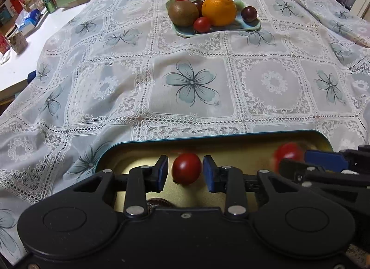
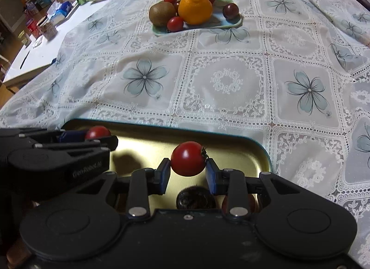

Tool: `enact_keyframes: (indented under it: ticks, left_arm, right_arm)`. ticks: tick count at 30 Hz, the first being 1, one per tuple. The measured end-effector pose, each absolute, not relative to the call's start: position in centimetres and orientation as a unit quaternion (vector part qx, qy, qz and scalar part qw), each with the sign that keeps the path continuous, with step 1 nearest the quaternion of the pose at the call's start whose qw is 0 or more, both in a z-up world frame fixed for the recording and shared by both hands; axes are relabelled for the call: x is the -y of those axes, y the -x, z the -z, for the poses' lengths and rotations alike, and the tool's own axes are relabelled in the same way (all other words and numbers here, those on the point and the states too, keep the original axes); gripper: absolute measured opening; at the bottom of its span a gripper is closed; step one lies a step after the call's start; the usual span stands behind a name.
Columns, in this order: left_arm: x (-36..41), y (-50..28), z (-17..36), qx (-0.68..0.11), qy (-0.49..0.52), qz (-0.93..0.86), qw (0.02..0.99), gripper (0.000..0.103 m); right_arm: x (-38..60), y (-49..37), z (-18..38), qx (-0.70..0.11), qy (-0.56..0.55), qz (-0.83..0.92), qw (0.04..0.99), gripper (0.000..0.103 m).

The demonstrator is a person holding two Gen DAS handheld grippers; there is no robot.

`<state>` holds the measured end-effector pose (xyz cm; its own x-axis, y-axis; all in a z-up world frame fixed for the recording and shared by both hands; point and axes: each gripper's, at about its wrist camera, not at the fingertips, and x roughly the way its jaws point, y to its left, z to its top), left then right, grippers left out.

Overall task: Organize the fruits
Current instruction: 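Carry both red cherry tomatoes into the gold tray and open both grippers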

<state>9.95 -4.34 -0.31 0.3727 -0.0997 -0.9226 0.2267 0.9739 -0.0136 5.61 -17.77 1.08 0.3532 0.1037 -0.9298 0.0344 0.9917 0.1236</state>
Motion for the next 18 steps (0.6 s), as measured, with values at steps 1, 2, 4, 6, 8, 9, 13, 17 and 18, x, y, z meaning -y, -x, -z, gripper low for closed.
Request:
enact_keyframes:
  ticks: [1,2,4,6,8,9,13,17,18]
  left_arm:
    - [4.3,-9.9,0.3,-0.550,-0.057,0.099,0.827,0.043]
    - [4.3,-9.8,0.2,-0.550,-0.056,0.099,0.827,0.043]
    - [4.1,-9.5,0.1,-0.550,-0.053,0.099,0.828,0.043]
    - [3.9,-9.1,-0.1,-0.546,-0.052,0.097,0.831,0.043]
    - [3.8,-8.7,-0.3,-0.540,-0.053,0.093,0.835,0.043]
    - [3.7,-8.4,-0.4,-0.538,-0.054,0.092,0.836,0.043]
    - [3.3,-7.3,-0.9,-0.527,-0.055,0.089,0.843,0.043]
    - [3.0,-6.0,-1.3,-0.516,-0.058,0.085,0.851,0.043]
    - [3.0,-5.6,-1.4,-0.513,-0.059,0.085,0.852,0.043]
  right_arm:
    - [17.8,-5.6,-1.2,-0.565,-0.061,-0.020,0.823,0.035]
    - [17.8,-5.6,-1.2,-0.564,-0.059,-0.018,0.824,0.035]
    - [17.8,-5.5,-1.3,-0.563,-0.057,-0.015,0.825,0.035]
    - [17.9,-5.4,-1.2,-0.563,-0.059,-0.013,0.824,0.035]
    - [18.0,-5.1,-1.1,-0.565,-0.062,-0.012,0.823,0.035]
    - [18.1,-4.9,-1.1,-0.565,-0.064,-0.011,0.822,0.035]
    - [18.1,-4.1,-1.0,-0.569,-0.062,-0.006,0.820,0.035]
    - [18.2,-2.8,-1.1,-0.567,-0.058,-0.004,0.822,0.035]
    - [18.2,-2.4,-1.2,-0.565,-0.060,-0.003,0.823,0.035]
